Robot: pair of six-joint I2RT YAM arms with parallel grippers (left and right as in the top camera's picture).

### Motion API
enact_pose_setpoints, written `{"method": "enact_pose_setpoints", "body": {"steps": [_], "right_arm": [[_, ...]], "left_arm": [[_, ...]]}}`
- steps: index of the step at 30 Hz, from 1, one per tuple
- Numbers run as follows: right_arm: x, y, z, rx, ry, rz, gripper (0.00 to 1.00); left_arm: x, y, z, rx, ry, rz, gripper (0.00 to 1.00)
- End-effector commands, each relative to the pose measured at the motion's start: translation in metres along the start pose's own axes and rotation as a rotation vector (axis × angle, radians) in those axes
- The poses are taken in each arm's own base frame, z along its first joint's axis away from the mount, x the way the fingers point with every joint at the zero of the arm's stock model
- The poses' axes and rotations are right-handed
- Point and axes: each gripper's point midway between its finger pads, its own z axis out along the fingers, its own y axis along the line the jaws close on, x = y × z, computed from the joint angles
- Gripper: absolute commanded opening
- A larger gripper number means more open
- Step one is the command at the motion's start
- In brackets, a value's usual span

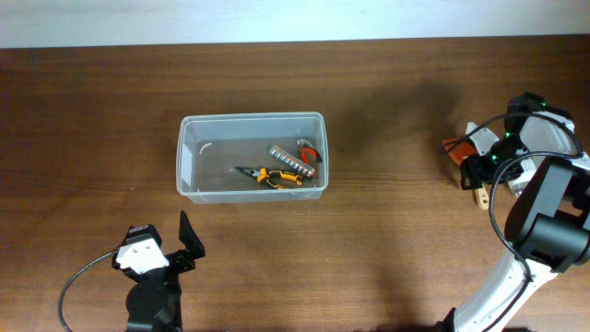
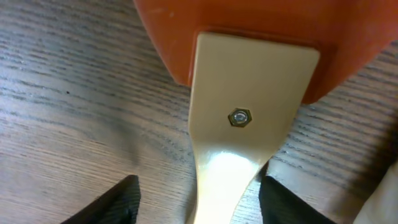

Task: Pack container
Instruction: 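Lower the right gripper and grasp the scraper's wooden handle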

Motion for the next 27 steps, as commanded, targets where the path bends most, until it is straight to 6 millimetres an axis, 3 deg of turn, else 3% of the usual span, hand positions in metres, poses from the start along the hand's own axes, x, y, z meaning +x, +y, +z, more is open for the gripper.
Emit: {"method": "enact_pose_setpoints", "body": {"steps": [1,7,21,24,25,27], "right_arm": [[0.0026,0.0038,0.0075,-0.007,0.025,0.017,0.52],[0.0036,0.0044,0.0075,-0.009,0.029,0.024,0.32],[0.0014,0.0034,0.0074,-0.004,0.021,0.093,0.17],[0.0016,0.0034,0.0074,-0.004,0.021,0.093,0.19],[0.0015,0.0035,0.0074,-0.005,0.021,0.094,0.32],[0.0022,0.004,0.0075,-0.006,0.024,0.094,0.43]], "left_arm": [[0.001,0.0001,0.0,-0.001,0.0,0.01,0.99],[0.001,0.0001,0.0,0.0,0.0,0.01,0.99],[0.001,0.0001,0.0,0.0,0.0,0.01,0.99],[0.001,0.0001,0.0,0.0,0.0,0.01,0.99],[0.0008,0.0,0.0,0.0,0.0,0.009,0.99],[0.001,0.0001,0.0,0.0,0.0,0.01,0.99]]}}
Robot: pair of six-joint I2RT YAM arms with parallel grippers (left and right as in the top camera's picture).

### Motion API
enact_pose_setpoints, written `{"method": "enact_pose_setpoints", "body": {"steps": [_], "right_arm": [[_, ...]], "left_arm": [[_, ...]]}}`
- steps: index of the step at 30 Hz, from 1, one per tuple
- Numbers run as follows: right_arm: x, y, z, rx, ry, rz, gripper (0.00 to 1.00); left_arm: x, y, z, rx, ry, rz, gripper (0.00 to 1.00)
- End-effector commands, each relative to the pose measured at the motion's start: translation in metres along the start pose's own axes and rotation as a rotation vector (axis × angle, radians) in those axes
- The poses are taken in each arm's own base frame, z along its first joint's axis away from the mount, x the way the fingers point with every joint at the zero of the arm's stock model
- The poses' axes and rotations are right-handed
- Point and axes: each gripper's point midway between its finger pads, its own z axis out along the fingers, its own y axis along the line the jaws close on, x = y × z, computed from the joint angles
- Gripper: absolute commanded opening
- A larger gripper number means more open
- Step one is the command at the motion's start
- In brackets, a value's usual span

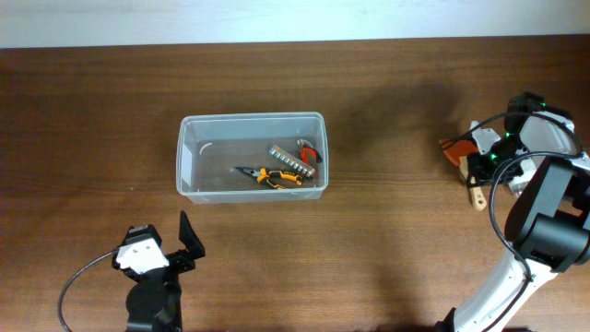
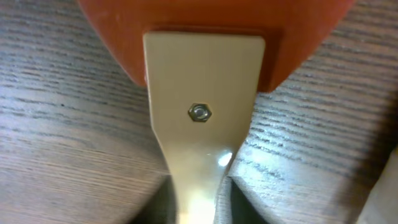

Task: Pack container
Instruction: 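Lower the right gripper and grasp the scraper's wooden handle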

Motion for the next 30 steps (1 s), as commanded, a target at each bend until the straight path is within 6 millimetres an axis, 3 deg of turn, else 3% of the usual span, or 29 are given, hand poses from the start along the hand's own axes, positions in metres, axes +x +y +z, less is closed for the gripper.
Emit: {"method": "enact_pose_setpoints", "body": {"steps": [1,23,30], "right_arm": [[0.003,0.004,0.007,-0.006,0.026,-0.001,0.45],[-0.004,-0.001,0.009,0.014,0.001,0.104,0.44],[0.015,0.01,0.034,-0.01,0.048,0.104,0.45]], "left_arm": [[0.001,0.0,0.0,0.0,0.0,0.01,0.99],[0.001,0.0,0.0,0.0,0.0,0.01,0.99],[0.001,0.0,0.0,0.0,0.0,0.01,0.99]]}}
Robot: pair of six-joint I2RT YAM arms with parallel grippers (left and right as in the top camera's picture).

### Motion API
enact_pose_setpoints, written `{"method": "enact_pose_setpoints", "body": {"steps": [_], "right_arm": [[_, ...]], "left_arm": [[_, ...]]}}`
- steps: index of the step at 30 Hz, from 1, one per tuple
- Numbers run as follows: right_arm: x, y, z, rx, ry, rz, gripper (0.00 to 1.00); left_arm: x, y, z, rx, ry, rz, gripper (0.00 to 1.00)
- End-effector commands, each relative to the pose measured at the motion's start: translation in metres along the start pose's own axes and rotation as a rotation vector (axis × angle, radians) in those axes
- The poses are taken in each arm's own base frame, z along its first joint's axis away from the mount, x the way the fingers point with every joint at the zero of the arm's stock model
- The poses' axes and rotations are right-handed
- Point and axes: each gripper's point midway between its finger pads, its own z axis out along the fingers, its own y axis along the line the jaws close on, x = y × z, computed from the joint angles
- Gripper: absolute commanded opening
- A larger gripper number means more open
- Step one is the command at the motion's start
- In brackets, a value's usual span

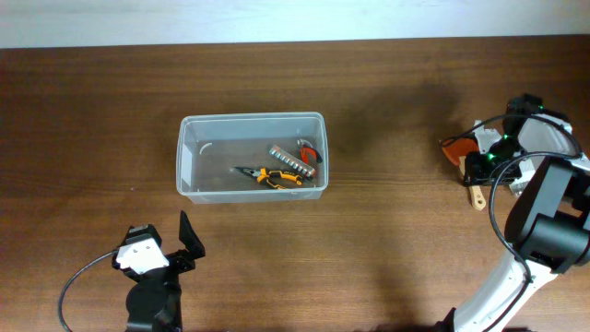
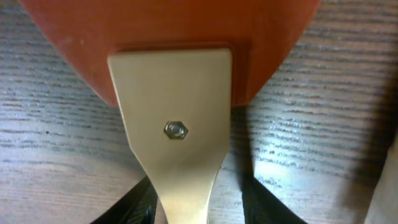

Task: Pack container
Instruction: 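Lower the right gripper and grasp the scraper's wooden handle, then carry the orange scraper left and drop it into the container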

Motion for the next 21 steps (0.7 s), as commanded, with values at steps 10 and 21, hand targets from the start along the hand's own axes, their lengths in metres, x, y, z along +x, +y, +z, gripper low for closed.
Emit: {"method": "enact_pose_setpoints", "body": {"steps": [10,21], "right_arm": [[0.027,0.014,0.032,-0.035,0.09,0.004,0.11],[-0.051,0.013,-0.064,0.088,-0.061,-0.087,0.11]], "left_arm": [[0.001,0.0,0.0,0.0,0.0,0.01,0.99],[0.001,0.0,0.0,0.0,0.0,0.01,0.99]]}}
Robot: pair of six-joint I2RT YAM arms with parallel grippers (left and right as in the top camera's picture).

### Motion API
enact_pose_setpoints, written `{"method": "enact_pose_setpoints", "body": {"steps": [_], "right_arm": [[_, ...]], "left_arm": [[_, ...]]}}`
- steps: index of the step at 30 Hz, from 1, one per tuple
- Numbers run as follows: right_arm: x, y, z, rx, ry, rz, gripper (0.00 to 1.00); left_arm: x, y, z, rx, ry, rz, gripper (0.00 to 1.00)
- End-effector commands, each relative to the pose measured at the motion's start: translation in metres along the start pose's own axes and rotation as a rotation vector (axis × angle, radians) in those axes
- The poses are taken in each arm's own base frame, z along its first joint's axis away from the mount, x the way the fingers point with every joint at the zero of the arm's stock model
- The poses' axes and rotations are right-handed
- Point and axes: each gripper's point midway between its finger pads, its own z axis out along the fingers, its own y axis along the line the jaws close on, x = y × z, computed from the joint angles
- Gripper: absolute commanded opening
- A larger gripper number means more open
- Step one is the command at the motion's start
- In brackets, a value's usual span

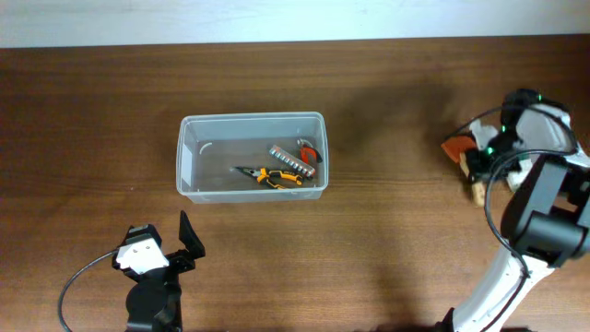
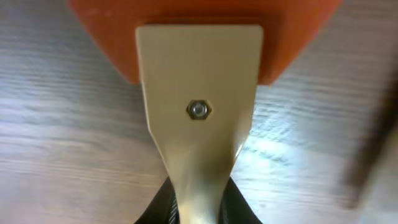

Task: Pack container
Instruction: 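Carry the orange scraper left and drop it into the container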

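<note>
A spatula with an orange head (image 2: 205,25) and a cream handle (image 2: 199,112) fills the right wrist view. My right gripper (image 2: 199,208) is shut on the narrow part of the handle, with a dark finger pressed against each side. Overhead, the spatula (image 1: 454,146) and right gripper (image 1: 483,159) are at the table's far right. The clear plastic container (image 1: 252,123) stands left of centre, holding orange-handled pliers (image 1: 269,176), a strip of bits (image 1: 289,159) and an orange-black item (image 1: 309,149). My left gripper (image 1: 190,238) rests open near the front left, far from everything.
White objects (image 1: 479,129) lie by the right arm, just behind the spatula. The brown wooden table (image 1: 387,240) stretches between the container and the right arm. A pale wall strip runs along the table's far edge.
The right jaws, a little apart from the handle before, now press tight on it. The table beneath the spatula looks blurred. The left arm has not moved.
The right jaws first stood wide open on either side of the spatula handle on the table. Then they were closed against it, then slightly apart with the head shifted, and now they grip the handle tightly. The container and left arm stayed put.
</note>
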Motion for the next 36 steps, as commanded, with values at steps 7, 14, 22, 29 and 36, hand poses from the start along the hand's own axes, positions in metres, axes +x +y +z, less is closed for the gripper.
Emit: {"method": "enact_pose_setpoints", "body": {"steps": [7,14,22,29,36], "right_arm": [[-0.124,0.074,-0.175,0.197,-0.443,-0.244,0.07],[-0.145,0.221,-0.224,0.176,-0.607,-0.559,0.04],[-0.105,0.363,-0.211,0.102,-0.585,-0.865,0.04],[-0.061,0.426,-0.181,-0.007,-0.493,-1.023,0.04],[-0.034,0.428,-0.12,-0.009,-0.314,-1.152,0.04]], "left_arm": [[0.001,0.0,0.0,-0.001,0.0,0.01,0.99],[0.001,0.0,0.0,-0.001,0.0,0.01,0.99],[0.001,0.0,0.0,-0.001,0.0,0.01,0.99],[0.001,0.0,0.0,-0.001,0.0,0.01,0.99],[0.001,0.0,0.0,-0.001,0.0,0.01,0.99]]}}
